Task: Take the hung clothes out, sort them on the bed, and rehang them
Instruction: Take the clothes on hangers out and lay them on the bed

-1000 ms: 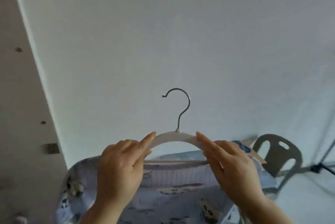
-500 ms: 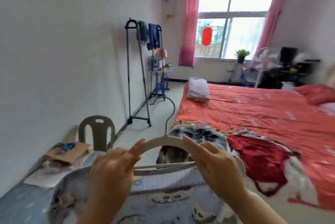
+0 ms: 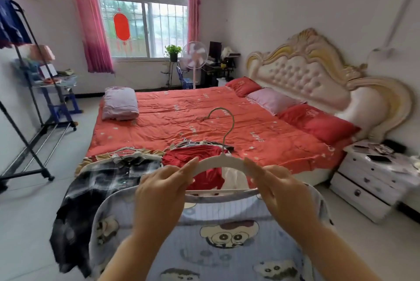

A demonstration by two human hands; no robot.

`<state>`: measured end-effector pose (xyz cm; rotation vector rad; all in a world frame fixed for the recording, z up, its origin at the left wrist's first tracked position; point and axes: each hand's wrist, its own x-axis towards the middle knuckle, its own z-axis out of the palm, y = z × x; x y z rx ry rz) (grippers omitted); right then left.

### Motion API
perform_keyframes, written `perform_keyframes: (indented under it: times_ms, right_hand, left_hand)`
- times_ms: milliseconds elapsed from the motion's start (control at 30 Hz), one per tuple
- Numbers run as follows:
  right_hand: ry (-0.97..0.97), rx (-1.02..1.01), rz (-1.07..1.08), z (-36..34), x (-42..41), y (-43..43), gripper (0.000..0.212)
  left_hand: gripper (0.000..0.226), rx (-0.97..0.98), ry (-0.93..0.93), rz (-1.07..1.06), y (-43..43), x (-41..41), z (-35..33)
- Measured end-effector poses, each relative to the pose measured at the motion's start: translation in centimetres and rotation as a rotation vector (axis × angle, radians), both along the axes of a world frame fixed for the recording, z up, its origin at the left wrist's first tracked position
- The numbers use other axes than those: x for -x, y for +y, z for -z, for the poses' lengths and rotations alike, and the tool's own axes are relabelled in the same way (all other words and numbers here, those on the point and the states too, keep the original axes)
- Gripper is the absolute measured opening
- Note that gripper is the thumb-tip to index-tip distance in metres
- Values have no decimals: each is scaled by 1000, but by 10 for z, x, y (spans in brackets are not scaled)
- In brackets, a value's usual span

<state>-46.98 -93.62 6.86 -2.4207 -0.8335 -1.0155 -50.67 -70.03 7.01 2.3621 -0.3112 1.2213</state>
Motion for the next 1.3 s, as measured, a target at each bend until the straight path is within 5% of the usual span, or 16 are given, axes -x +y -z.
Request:
perform_keyframes:
  times_ms: [433,967,1300]
  right_hand:
    - [6,75,201,-6,-155,-207,46]
    - [108,154,298,4,-400,-294,41]
    - [138,132,139,33,-583,-344,43]
  left_hand:
    - [37,134,99,249,-204,-198,11]
    - [39,137,138,317,-297,-472,40]
    - [52,126,153,191,-343,-624,62]
